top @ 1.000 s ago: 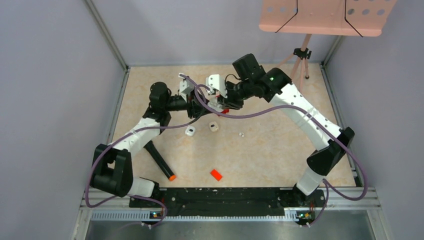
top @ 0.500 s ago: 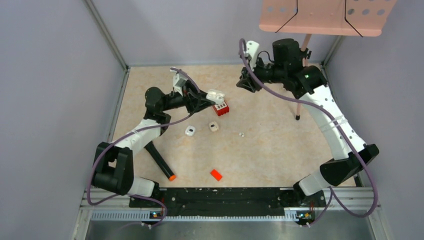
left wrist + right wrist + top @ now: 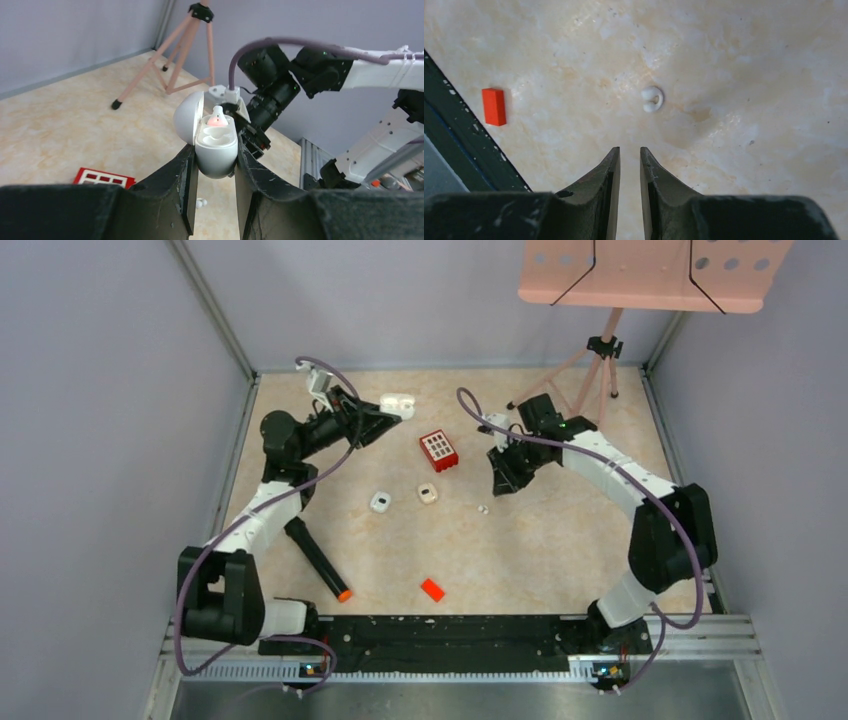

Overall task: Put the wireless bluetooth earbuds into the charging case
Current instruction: Place the earbud in the charging case, then move the earbud to the center of the board, then pick up the earbud from the center of the board.

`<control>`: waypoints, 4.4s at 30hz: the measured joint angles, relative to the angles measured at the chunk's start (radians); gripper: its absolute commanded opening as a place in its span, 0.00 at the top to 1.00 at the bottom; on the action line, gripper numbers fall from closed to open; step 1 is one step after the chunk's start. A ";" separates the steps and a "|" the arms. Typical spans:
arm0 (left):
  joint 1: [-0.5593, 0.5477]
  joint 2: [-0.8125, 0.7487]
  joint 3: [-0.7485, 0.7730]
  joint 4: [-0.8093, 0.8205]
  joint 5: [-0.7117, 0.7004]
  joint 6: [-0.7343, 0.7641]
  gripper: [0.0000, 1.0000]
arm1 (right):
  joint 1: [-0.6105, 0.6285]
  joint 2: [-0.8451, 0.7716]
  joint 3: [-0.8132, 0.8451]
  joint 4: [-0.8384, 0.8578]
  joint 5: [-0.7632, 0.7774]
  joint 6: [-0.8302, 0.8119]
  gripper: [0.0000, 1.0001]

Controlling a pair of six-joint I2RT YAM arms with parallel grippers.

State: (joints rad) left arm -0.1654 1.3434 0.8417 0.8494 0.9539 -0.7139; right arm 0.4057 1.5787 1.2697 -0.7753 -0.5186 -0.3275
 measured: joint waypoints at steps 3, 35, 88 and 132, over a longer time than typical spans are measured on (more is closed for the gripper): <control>0.056 -0.031 0.000 -0.036 -0.016 -0.006 1.00 | 0.000 0.056 -0.033 0.030 0.045 0.007 0.80; 0.126 -0.092 -0.053 -0.126 -0.059 -0.014 1.00 | 0.161 0.307 0.049 0.134 0.341 0.320 0.61; 0.133 -0.057 0.011 -0.230 -0.043 -0.013 1.00 | 0.180 -0.432 -0.520 0.351 -0.089 -0.628 0.92; 0.133 -0.058 0.011 -0.293 -0.043 0.033 1.00 | 0.229 -0.187 -0.563 0.245 0.020 -0.821 0.81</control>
State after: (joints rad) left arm -0.0326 1.2858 0.8528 0.5564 0.9108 -0.6807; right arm 0.6346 1.3918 0.7063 -0.5308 -0.4984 -1.1488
